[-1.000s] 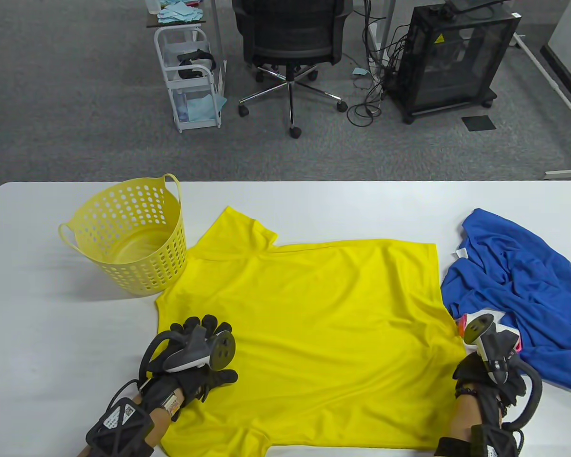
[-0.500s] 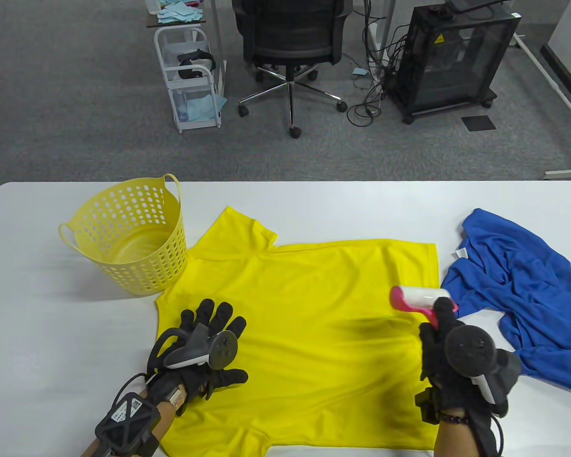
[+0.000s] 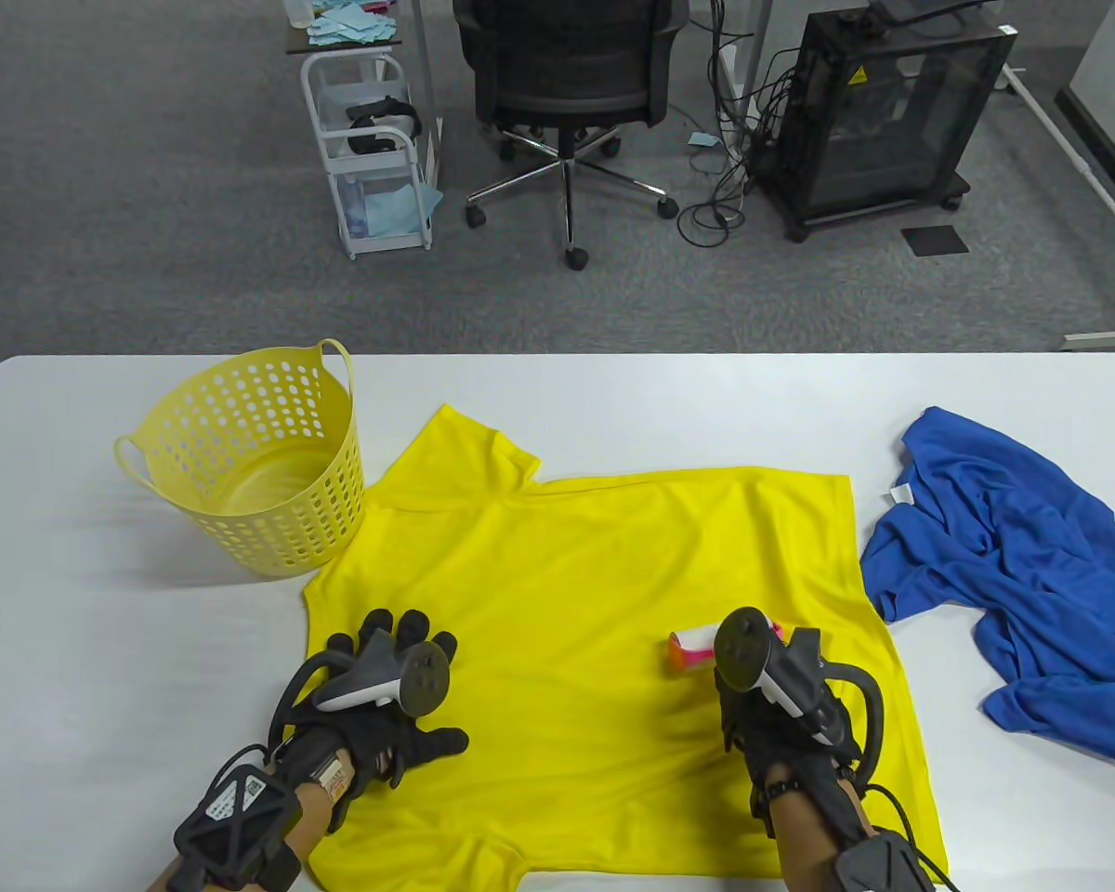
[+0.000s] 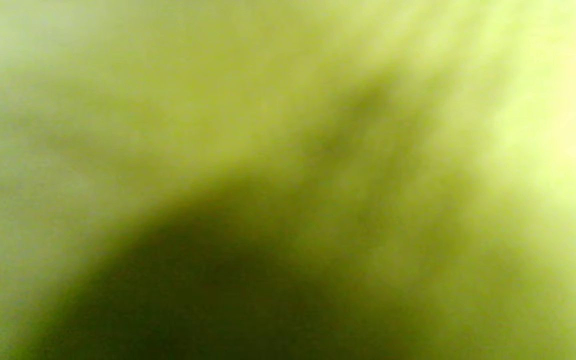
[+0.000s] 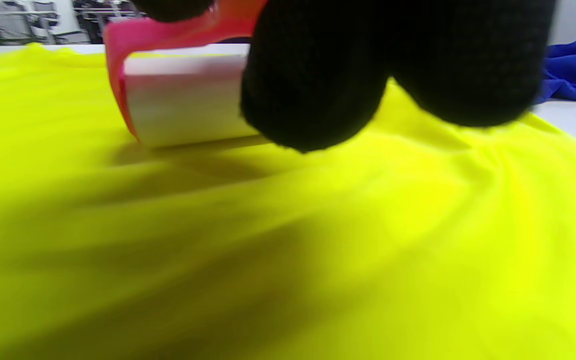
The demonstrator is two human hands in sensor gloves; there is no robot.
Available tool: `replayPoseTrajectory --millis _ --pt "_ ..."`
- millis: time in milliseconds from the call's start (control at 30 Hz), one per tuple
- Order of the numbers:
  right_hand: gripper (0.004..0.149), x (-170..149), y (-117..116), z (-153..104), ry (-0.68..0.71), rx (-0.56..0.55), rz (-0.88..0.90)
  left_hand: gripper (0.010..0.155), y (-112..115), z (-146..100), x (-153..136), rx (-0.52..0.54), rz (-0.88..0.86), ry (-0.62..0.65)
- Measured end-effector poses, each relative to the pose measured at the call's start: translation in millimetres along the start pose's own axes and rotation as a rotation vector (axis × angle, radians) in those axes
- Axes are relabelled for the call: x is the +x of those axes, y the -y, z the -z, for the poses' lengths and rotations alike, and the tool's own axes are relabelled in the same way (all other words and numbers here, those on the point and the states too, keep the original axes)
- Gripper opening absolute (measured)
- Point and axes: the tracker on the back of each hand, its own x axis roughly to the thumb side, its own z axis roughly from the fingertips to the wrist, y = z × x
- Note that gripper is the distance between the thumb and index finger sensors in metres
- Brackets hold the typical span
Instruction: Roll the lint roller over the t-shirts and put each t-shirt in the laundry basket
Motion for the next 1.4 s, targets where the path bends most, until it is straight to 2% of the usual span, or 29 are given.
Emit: replayPoseTrajectory --millis 267,333,433,533,633,733,867,933,1067,1133,1200,1267,1400 --pt "0.063 33.0 4.6 87.8 -0.139 -0.026 0.018 0.102 0.8 0.5 1.5 -0.036 -0.015 0.008" --pt "0.063 38.4 2.2 99.0 -0.175 -0.030 0.017 0.102 1.6 1.7 0.8 -0.054 -0.030 0.013" --pt "0.064 49.9 3.8 101.4 -0.166 -0.048 -0.005 0.102 2.0 2.4 0.5 -0.054 -0.033 0.013" --pt "0.063 54.8 9.7 89.3 -0.093 -0.022 -0.066 0.102 1.9 2.5 0.4 -0.058 -0.034 0.014" --pt "0.063 52.1 13.3 62.1 -0.022 0.047 -0.123 0.101 1.9 2.7 0.3 -0.061 -0.038 0.017" --pt "0.063 41.7 12.6 16.3 0.080 0.131 -0.110 0.101 1.9 2.7 0.5 -0.063 -0.038 0.016" --pt "0.062 16.4 6.9 -42.7 0.146 0.107 -0.115 0.101 1.9 2.8 0.5 -0.063 -0.036 0.017" --pt "0.062 2.4 0.4 -69.4 0.154 0.133 -0.123 0.101 1.9 2.8 0.5 -0.062 -0.037 0.018" --pt "0.061 -14.4 -4.7 -104.0 0.159 0.156 -0.122 0.100 1.8 2.5 1.0 -0.058 -0.038 0.006" --pt "0.061 -16.1 -3.8 -109.4 0.166 0.156 -0.103 0.100 1.9 2.4 1.3 -0.056 -0.032 0.001" --pt "0.061 -14.5 -2.7 -104.2 0.157 0.157 -0.098 0.100 1.9 2.5 1.1 -0.056 -0.033 0.002" --pt "0.060 -11.0 -1.6 -91.7 0.148 0.151 -0.088 0.100 2.0 2.6 1.2 -0.057 -0.033 0.002" --pt "0.060 4.8 2.8 -43.2 0.096 0.090 -0.101 0.100 2.0 2.6 1.5 -0.055 -0.031 0.000"
